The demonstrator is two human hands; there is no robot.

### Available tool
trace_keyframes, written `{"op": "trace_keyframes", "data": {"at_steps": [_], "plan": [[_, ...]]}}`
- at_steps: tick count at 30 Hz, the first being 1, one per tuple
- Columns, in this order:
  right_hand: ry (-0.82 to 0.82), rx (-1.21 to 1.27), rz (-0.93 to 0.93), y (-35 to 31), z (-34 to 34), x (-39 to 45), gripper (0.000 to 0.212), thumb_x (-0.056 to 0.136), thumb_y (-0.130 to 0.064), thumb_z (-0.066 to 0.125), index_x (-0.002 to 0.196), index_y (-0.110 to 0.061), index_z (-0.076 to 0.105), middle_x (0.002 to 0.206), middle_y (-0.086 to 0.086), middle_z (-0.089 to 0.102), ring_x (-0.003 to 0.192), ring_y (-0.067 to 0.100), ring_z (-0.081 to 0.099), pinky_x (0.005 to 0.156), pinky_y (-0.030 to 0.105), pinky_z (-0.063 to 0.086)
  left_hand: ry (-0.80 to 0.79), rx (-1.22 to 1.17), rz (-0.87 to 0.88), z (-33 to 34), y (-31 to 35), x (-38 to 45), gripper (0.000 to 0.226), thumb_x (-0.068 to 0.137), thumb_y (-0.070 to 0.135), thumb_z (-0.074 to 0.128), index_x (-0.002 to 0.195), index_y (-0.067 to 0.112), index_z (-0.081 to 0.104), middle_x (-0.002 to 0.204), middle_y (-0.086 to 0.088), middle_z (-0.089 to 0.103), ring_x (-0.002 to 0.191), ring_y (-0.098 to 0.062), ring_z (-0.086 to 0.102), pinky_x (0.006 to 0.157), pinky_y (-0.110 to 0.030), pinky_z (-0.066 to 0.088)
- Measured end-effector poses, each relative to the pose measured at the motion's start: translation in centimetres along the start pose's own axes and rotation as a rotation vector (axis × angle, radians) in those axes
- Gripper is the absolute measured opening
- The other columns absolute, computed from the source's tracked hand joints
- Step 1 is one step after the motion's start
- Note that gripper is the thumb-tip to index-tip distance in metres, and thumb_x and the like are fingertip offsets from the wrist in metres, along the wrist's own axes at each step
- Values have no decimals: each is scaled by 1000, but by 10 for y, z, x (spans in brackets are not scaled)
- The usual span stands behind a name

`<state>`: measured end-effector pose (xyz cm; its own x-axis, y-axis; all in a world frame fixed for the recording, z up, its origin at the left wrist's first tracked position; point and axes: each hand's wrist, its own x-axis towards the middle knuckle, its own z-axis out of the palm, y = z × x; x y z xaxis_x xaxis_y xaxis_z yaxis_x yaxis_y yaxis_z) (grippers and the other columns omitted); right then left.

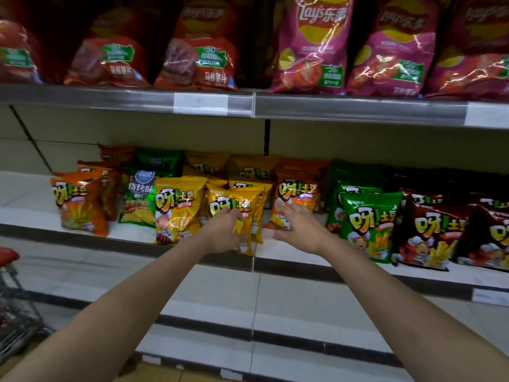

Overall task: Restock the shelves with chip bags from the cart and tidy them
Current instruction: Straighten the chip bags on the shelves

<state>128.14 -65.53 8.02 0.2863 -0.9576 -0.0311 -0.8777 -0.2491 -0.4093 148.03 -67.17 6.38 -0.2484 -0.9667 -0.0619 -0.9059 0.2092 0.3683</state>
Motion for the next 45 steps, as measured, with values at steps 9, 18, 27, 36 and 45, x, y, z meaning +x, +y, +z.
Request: {"op": "trace_keyframes", "data": {"at_steps": [9, 18, 27, 36, 45], "plan": [[33, -62, 28, -16, 19, 65, 70, 90, -42, 62, 148, -17, 31, 153, 5, 27, 140, 24, 22, 113, 40, 28, 127, 39, 35, -25, -48, 47, 61, 88, 19, 64, 142, 13, 36, 144, -12, 31, 136, -28, 30, 109, -39, 34], [30, -211, 31, -48, 41, 124, 91, 85, -50, 65, 154, -23, 11, 162, -2, -1, 148, 18, -11, 118, 49, 0, -77, 356, -82, -64, -118, 85, 105, 84, 25, 68, 152, 9, -10, 160, -10, -12, 148, -26, -12, 119, -46, 1], [65, -277, 118, -59, 55, 132, 80, 85, -26, 69, 149, -18, 22, 147, 6, 21, 139, 24, 16, 116, 49, 14, -73, 550, 4, -61, -131, 80, 104, 82, 19, 70, 153, 14, -7, 158, -12, 1, 147, -31, 0, 118, -46, 15], [195, -362, 193, -69, 55, 120, 65, 86, -13, 67, 142, -15, 35, 136, 12, 28, 130, 29, 24, 100, 50, 36, 171, 667, 58, -55, -127, 62, 89, 85, 10, 65, 151, 9, 5, 149, -16, 18, 139, -33, 19, 109, -39, 30], [208, -283, 136, -80, 52, 85, 89, 86, -33, 69, 152, -24, 10, 158, 4, 5, 147, 26, -2, 113, 55, 17, 197, 526, 74, -32, -107, 31, 94, 88, 28, 66, 153, 12, 0, 158, -15, 6, 147, -30, 7, 116, -39, 21]]}}
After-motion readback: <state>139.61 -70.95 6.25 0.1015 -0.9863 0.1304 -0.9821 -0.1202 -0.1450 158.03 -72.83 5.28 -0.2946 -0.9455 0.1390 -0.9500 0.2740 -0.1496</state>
